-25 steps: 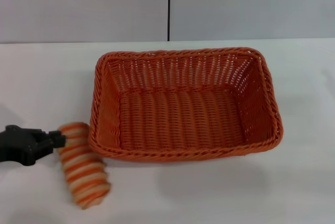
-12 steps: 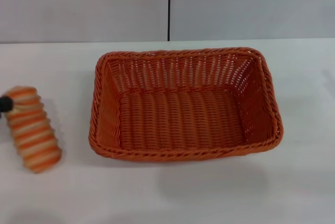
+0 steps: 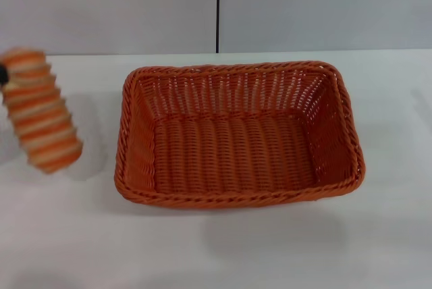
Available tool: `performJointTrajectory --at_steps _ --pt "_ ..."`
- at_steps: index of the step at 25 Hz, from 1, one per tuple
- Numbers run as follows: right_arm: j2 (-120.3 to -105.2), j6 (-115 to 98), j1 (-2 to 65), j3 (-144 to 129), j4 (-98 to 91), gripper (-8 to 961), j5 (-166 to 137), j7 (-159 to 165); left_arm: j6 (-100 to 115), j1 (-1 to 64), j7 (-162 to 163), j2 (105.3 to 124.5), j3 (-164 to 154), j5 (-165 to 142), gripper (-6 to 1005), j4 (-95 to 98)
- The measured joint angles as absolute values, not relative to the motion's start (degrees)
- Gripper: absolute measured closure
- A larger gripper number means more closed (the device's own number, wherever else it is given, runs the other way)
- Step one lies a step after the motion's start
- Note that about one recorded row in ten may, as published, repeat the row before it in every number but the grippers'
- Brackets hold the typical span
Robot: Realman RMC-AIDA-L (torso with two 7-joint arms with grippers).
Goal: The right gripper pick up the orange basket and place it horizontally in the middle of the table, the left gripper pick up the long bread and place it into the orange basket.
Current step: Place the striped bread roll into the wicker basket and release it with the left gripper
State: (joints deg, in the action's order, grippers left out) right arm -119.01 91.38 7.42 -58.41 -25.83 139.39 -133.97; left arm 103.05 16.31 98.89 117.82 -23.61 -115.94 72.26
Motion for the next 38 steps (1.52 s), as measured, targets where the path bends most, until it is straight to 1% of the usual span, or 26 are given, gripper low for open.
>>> performJointTrajectory --at_steps 6,12,14,18,21,24,29,37,38 --pt "-119.1 92.6 7.4 -58.3 -25.2 235 139.4 -134.0 107.6 17.8 103.9 117.9 -24.4 -104.2 990 75.1" --pt "-119.14 93.2 7.6 -58.7 -24.5 235 139.3 -134.0 106.6 17.7 107.1 118.65 -31.4 -93.4 995 75.6" --pt "-119.14 93.7 7.8 -58.7 -23.7 235 139.3 -134.0 101.3 15.9 107.5 118.91 -38.9 -88.6 996 75.3" --pt "-119.07 94.3 8.0 -58.6 -23.0 235 139.3 -134.0 87.2 11.6 106.3 118.77 -57.8 -84.0 995 76.2" --pt "-119.05 94.3 7.9 -58.7 -23.0 235 139.3 -134.0 81.5 10.8 105.6 118.78 -64.4 -83.6 996 77.0" --pt "-119.03 94.7 7.9 -58.7 -22.9 235 139.3 -134.0 68.8 9.6 103.7 118.83 -77.6 -83.5 997 77.9" --pt "-118.99 95.4 7.5 -58.5 -23.0 235 139.3 -134.0 62.9 9.0 100.5 118.61 -85.8 -83.8 998 77.2" --pt "-118.61 95.8 6.8 -57.6 -23.0 235 139.2 -134.0 63.4 7.4 100.1 118.34 -85.7 -83.9 997 74.7" --pt "-118.6 95.8 6.8 -57.5 -23.1 235 139.2 -134.0 63.6 7.1 100.1 118.3 -85.5 -83.9 978 74.4"
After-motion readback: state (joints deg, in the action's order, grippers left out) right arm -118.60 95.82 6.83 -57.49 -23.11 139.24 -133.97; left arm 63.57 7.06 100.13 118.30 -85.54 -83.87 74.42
